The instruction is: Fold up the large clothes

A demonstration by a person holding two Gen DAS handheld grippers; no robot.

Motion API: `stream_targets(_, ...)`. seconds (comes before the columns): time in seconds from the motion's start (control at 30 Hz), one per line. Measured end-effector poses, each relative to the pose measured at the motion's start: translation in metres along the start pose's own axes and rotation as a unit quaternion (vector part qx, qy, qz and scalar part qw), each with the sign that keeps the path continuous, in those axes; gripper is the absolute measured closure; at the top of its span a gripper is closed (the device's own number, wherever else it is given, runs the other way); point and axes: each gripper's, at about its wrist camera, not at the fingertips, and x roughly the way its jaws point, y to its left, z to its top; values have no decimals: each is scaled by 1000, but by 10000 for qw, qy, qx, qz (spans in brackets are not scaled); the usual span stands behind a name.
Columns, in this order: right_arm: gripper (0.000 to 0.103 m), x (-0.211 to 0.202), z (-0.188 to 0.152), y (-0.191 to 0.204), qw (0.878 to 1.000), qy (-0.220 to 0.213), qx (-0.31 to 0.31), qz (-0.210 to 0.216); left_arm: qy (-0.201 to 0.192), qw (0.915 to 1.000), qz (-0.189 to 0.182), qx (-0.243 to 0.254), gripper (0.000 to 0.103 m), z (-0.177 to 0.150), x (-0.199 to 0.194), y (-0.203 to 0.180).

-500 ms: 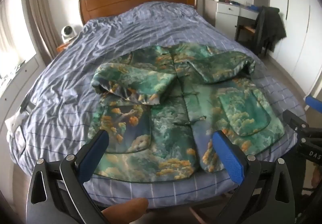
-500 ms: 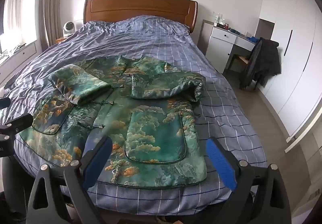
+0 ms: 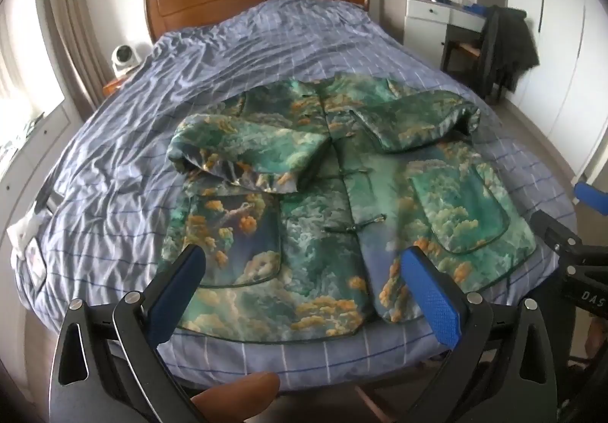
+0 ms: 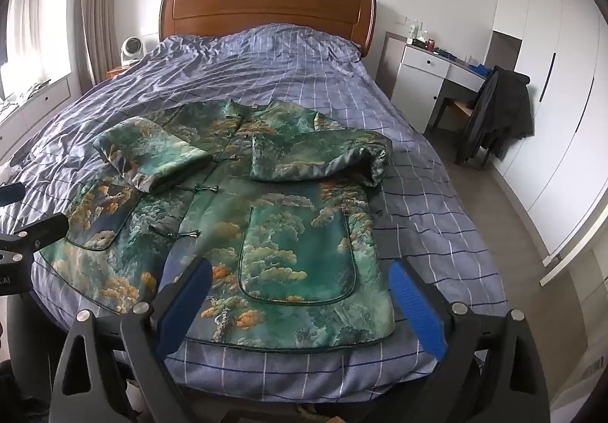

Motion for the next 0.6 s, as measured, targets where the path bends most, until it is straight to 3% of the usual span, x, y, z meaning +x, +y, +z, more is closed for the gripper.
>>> stream_targets(0.6, 7, 4, -3, 4, 9999, 111, -23, -4, 106, 9999, -8, 51, 0, -3, 8, -1)
